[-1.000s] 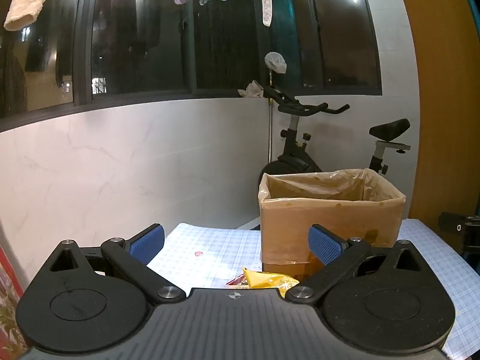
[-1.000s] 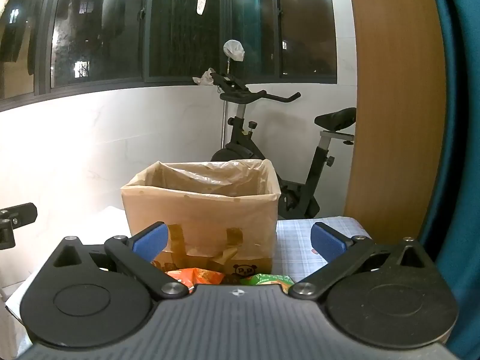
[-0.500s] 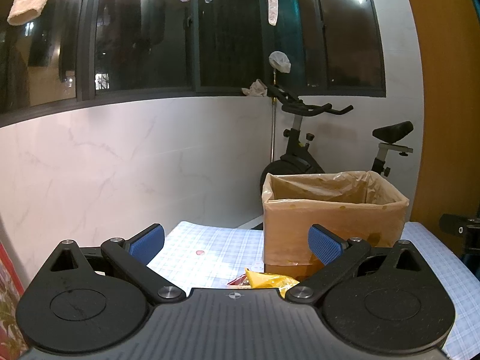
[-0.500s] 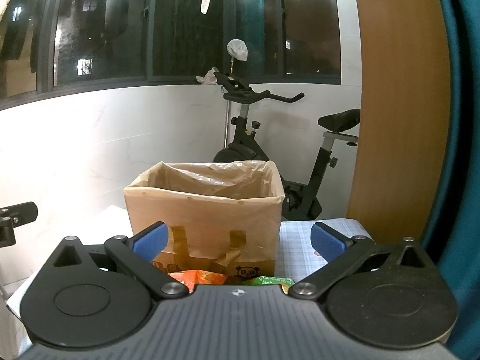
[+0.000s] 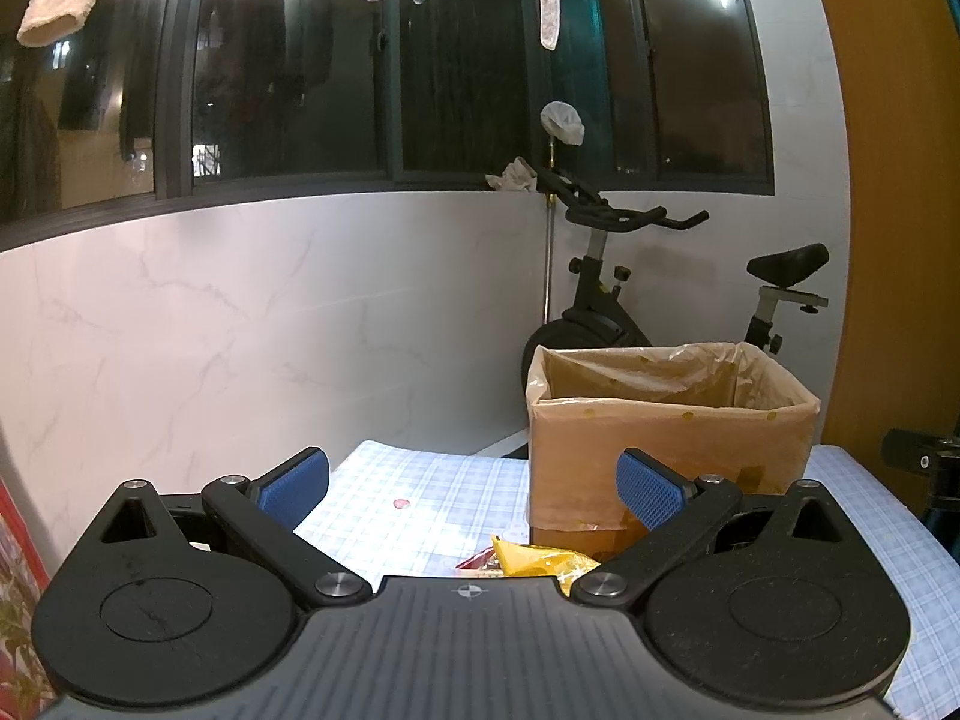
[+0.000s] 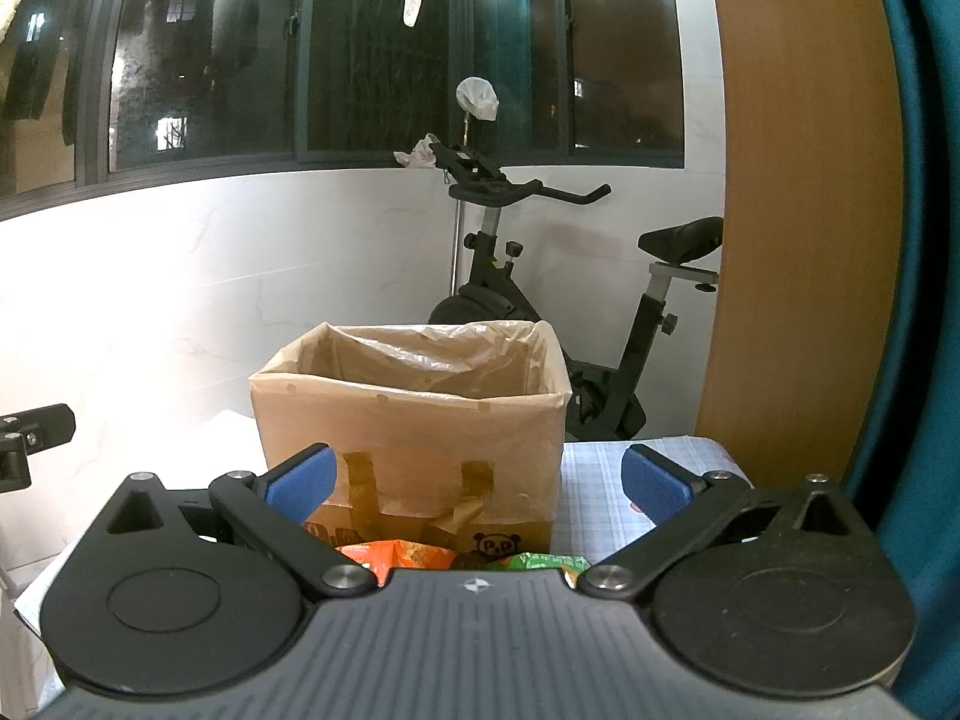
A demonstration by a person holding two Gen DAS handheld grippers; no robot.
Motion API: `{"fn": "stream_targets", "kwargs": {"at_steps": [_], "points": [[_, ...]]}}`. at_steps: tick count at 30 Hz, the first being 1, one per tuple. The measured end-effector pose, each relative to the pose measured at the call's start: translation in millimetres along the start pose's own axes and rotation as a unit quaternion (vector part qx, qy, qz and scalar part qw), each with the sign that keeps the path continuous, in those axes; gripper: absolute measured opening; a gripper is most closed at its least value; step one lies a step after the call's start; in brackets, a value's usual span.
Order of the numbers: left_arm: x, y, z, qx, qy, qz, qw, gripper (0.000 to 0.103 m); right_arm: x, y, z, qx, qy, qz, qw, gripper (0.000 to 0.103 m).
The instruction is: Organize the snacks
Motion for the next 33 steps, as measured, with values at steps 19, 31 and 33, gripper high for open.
{"fn": "stream_targets", "kwargs": {"at_steps": [19,31,33], "points": [[2.9,-0.9,-0.1,0.0,-0.001,-0.003,1.0,0.103,2.8,-1.6,2.1,0.002,-0.002,-0.002,1.0,0.103],[0.3,0.7,-0.6,0.004,0.001,0.0,1.0,0.103,3.4,-0.4,2.2,0.003,-0.002,-0.003,1.0,0.103],[-0.8,1.2,-0.4,0.006,0.002,0.001,1.0,0.103,3.1,0.3,2.4,0.003,-0.002,-0.003,1.0,0.103]]}}
Point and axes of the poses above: each gripper's, at about its wrist camera, not at the fingertips, and z roughly against the way its jaws point, x to its right, y to its top, the point moved 10 cm from there along -z, roughly the way its jaws point, and after that the axes turned 14 degrees about x, right-handed, at the moved point
